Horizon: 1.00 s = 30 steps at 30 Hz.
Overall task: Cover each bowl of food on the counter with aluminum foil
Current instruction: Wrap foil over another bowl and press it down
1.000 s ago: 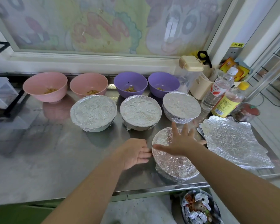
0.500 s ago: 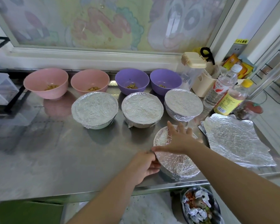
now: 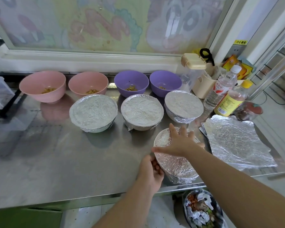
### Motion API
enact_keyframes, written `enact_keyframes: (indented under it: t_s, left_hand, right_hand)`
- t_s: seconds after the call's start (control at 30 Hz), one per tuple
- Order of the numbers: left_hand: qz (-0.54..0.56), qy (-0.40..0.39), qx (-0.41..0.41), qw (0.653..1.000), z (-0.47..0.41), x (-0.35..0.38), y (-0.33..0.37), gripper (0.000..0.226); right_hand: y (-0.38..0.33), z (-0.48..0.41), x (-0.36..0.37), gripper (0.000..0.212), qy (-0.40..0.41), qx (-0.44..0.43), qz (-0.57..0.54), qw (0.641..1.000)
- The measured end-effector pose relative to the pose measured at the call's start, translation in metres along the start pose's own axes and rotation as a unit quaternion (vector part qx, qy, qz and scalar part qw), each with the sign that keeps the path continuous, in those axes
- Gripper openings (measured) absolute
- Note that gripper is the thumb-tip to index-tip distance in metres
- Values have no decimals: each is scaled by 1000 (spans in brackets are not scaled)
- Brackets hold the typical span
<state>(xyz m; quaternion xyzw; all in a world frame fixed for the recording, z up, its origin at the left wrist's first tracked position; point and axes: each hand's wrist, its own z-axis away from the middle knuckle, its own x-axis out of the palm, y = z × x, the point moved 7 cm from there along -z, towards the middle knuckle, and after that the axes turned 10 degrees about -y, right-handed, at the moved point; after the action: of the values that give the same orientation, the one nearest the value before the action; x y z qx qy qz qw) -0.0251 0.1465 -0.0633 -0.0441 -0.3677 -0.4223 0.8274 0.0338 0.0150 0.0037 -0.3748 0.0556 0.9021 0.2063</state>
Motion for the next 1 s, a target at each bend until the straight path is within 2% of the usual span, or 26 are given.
enact_keyframes:
  t_s: [0.2, 0.33, 0.47, 0.63, 0.77, 1.0]
  left_hand:
    - [16, -25, 31, 999, 4, 2, 5, 19]
    - [4, -31, 92, 995, 13, 0, 27, 18]
    - [-168, -2, 155, 974, 26, -9, 34, 23]
    - [-321, -81, 157, 930, 29, -9, 18, 34]
    - [-271, -112, 155, 943, 30, 7, 17, 42]
    - [-125, -64, 125, 982, 18, 17, 16, 37]
  right_hand:
    - [1, 1, 2, 148, -2, 11, -23, 1000]
    - [3, -5, 3, 169, -21, 24, -40, 999]
    - [6, -4, -10, 153, -20, 13, -20, 1000]
    - [0, -2, -4, 153, -25, -88, 84, 992]
    - [3, -4, -1, 157, -33, -89, 83, 992]
    - [4, -5, 1, 162, -17, -63, 51, 997]
